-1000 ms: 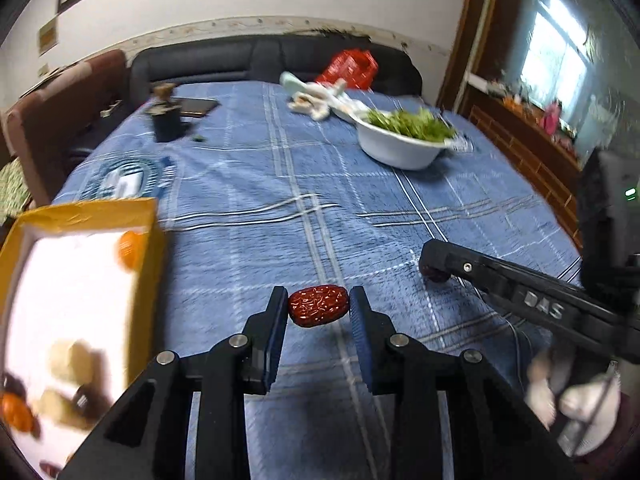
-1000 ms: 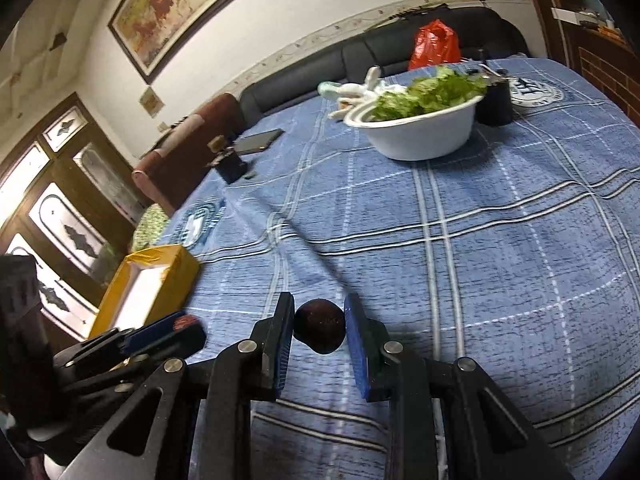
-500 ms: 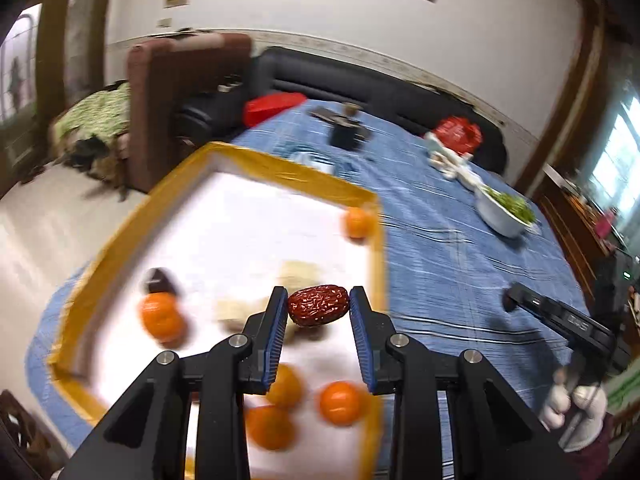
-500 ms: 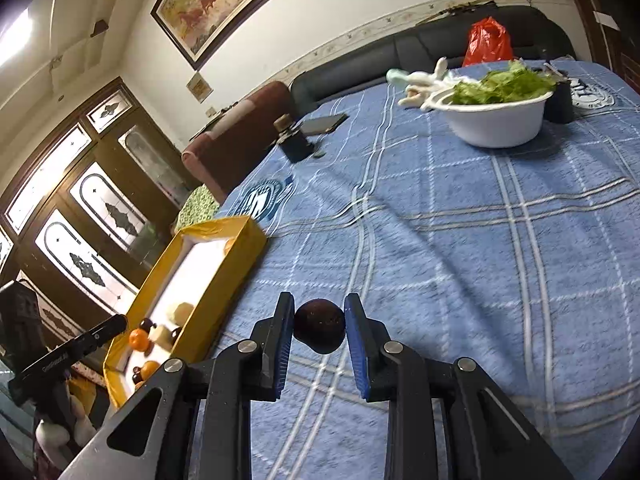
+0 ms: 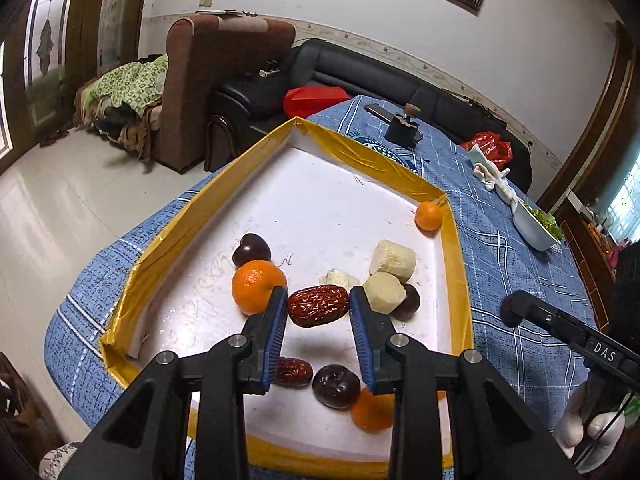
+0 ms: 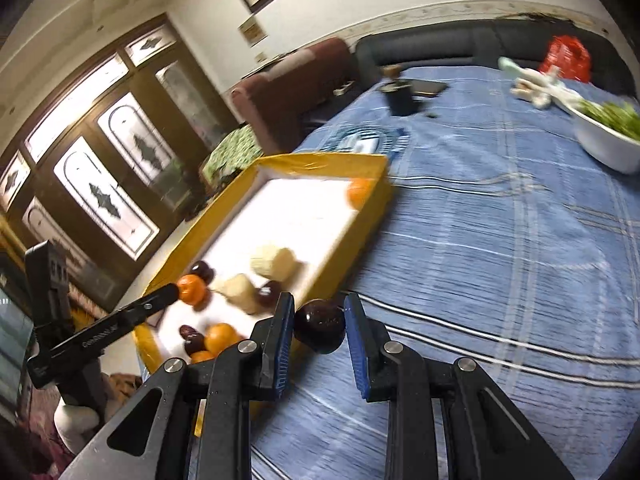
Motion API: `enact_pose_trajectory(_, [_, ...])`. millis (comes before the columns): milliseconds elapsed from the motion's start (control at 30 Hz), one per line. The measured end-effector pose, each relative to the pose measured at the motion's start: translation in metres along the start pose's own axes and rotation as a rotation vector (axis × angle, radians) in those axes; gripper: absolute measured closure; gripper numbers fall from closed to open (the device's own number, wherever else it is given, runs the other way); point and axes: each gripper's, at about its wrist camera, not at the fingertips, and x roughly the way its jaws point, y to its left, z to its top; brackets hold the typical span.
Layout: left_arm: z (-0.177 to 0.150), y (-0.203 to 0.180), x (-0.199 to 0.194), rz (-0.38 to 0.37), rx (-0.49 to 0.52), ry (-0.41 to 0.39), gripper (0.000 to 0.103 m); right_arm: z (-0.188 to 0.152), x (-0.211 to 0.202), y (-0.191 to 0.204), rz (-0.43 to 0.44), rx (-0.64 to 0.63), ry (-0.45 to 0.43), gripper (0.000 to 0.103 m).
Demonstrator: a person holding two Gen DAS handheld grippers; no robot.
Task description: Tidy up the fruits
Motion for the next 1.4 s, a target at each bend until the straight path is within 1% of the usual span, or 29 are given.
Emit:
enact_pose_trajectory(133, [0.003,-0.004,0.013,-0.003,0.017,0.017,0.072,0.005,0.023,0.026,-0.019,-0.065,0.028,0.074])
enact_pose_trajectory(200, [0.004,-0.004,0.021,-0.004,0.015,0.031,0.072,0.008,0.036,0.035,-0.044,-0.099,0.044,0.073])
enact_pose_trajectory(333, [0.004,0.000,0.029,-0.022,0.000,0.043,0.072,0.009,0.056,0.044,-0.093,-0.148,0.065,0.073])
enact_pose_trajectory(500, [0.006,0.002,0.031,-0.032,-0.004,0.041,0.072,0.009,0.073,0.046,-0.127,-0.177,0.086,0.072])
enact_pose_trajectory(533, [0.006,0.003,0.030,-0.040,-0.010,0.041,0.070,0.009,0.075,0.046,-0.130,-0.181,0.086,0.072])
enact_pose_trajectory(600, [0.007,0.004,0.027,-0.061,-0.021,0.036,0.060,0.009,0.077,0.048,-0.138,-0.191,0.080,0.072])
enact_pose_trajectory(667, [0.009,0.002,0.023,-0.071,-0.023,0.024,0.041,0.008,0.077,0.049,-0.141,-0.194,0.077,0.072])
enact_pose_trajectory(700, [0.009,0.000,0.021,-0.068,-0.019,0.018,0.036,0.008,0.077,0.049,-0.141,-0.194,0.076,0.072])
enact_pose_trajectory(733, [0.010,-0.002,0.018,-0.059,-0.013,0.008,0.028,0.008,0.077,0.049,-0.142,-0.194,0.073,0.070])
enact_pose_trajectory(767, [0.010,-0.004,0.016,-0.052,-0.009,0.001,0.025,0.008,0.076,0.050,-0.140,-0.193,0.070,0.068])
enact_pose_trajectory(833, [0.011,-0.005,0.012,-0.054,-0.009,-0.006,0.025,0.007,0.073,0.050,-0.132,-0.191,0.061,0.058])
enact_pose_trajectory(900, [0.011,-0.004,0.010,-0.057,-0.021,-0.008,0.025,0.005,0.068,0.051,-0.124,-0.188,0.048,0.054])
enact_pose_trajectory(967, [0.012,-0.003,0.005,-0.056,-0.035,-0.014,0.024,0.003,0.061,0.051,-0.121,-0.182,0.033,0.054])
enact_pose_trajectory(1033, [0.013,-0.002,0.001,-0.052,-0.043,-0.021,0.024,0.000,0.051,0.050,-0.117,-0.170,0.015,0.052])
enact_pose_trajectory(1100, [0.012,-0.002,-0.003,-0.049,-0.045,-0.028,0.024,-0.004,0.040,0.048,-0.114,-0.151,-0.006,0.049])
enact_pose_trajectory(1167, [0.012,-0.005,-0.007,-0.051,-0.042,-0.037,0.024,-0.009,0.028,0.043,-0.116,-0.123,-0.026,0.048])
enact_pose_trajectory(1300, [0.008,-0.017,-0.018,-0.033,-0.005,-0.063,0.024,-0.019,0.007,0.031,-0.133,-0.057,-0.059,0.043])
enact_pose_trajectory(1400, [0.004,-0.033,-0.029,0.010,0.052,-0.100,0.023,-0.029,-0.003,0.022,-0.144,-0.012,-0.067,0.042])
